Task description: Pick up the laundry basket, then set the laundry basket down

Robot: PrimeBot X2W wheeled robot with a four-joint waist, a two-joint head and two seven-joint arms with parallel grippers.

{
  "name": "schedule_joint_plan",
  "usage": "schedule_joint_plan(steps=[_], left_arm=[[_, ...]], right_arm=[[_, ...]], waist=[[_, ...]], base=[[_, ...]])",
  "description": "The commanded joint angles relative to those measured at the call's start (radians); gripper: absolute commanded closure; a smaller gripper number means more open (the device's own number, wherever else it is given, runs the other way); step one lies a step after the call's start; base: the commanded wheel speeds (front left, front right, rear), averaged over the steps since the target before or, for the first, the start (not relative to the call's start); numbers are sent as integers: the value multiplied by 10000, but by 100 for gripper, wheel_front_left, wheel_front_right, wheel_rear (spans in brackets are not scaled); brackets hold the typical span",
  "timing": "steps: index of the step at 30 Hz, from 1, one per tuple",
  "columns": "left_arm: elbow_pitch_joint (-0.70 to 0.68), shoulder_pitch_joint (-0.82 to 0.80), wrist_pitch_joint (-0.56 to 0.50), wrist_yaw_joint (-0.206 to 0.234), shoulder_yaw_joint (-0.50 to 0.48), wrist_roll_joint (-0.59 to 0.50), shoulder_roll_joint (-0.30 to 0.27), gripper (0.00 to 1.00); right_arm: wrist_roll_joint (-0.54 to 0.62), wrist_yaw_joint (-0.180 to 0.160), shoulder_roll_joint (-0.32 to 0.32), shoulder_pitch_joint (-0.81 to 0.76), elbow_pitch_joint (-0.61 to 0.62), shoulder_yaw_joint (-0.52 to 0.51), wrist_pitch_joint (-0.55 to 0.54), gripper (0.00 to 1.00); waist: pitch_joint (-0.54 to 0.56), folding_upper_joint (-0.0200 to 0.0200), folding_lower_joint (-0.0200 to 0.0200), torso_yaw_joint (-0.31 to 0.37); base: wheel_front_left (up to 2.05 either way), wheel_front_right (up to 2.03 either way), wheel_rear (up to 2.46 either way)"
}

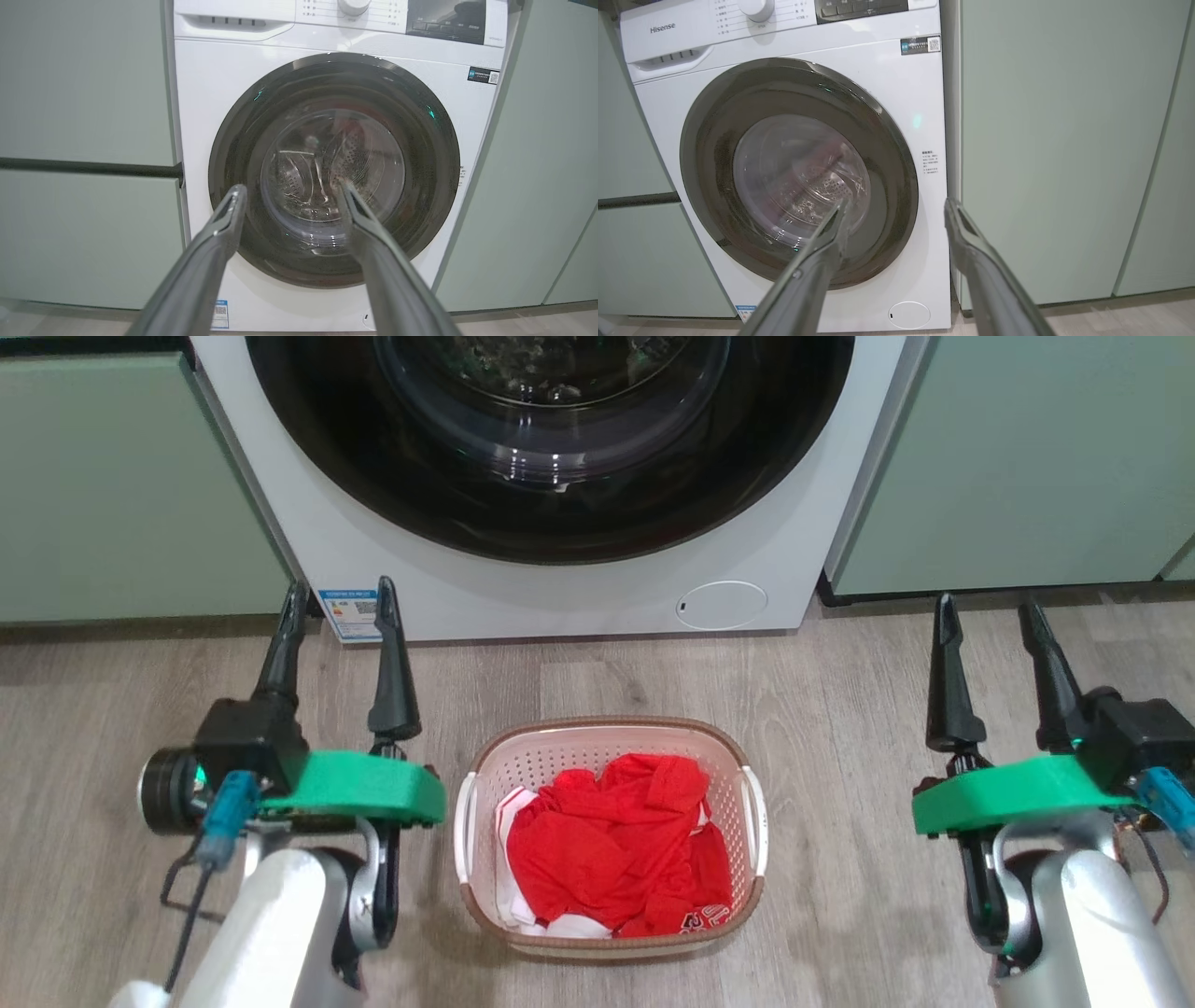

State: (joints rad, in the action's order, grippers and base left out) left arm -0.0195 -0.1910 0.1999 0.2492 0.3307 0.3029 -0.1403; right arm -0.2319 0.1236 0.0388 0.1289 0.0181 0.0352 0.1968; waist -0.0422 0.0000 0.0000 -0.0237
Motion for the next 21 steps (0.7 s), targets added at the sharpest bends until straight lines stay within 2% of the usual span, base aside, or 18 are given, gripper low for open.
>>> schedule_joint_plan(steps=[1,7,11,17,19,21], left_arm=[[-463,-437,129,116,-289,-445,-32,0],[-209,-128,278,-20,-189,-883,161,0],[534,113,426,-477,-152,-1072,422,0],[1101,212,603,-838,-196,-1662,657,0],[1217,246,619,-903,-230,-1667,693,0],[1621,327,619,-1147,-357,-1505,777,0]], right_arm=[[331,62,97,432,488,254,165,0],[555,65,102,264,296,230,312,0],[564,67,107,165,-58,-44,459,0],[745,71,113,61,-567,-173,634,0],[715,71,114,49,-679,-196,649,0],[537,71,114,28,-992,-186,649,0]], waist=[[-19,0,0,-6],[-56,0,0,-25],[-75,0,0,-31],[-69,0,0,-21],[-60,0,0,-16],[-24,0,0,9]], base=[[0,0,0],[0,0,0],[0,0,0],[0,0,0],[0,0,0],[0,0,0]])
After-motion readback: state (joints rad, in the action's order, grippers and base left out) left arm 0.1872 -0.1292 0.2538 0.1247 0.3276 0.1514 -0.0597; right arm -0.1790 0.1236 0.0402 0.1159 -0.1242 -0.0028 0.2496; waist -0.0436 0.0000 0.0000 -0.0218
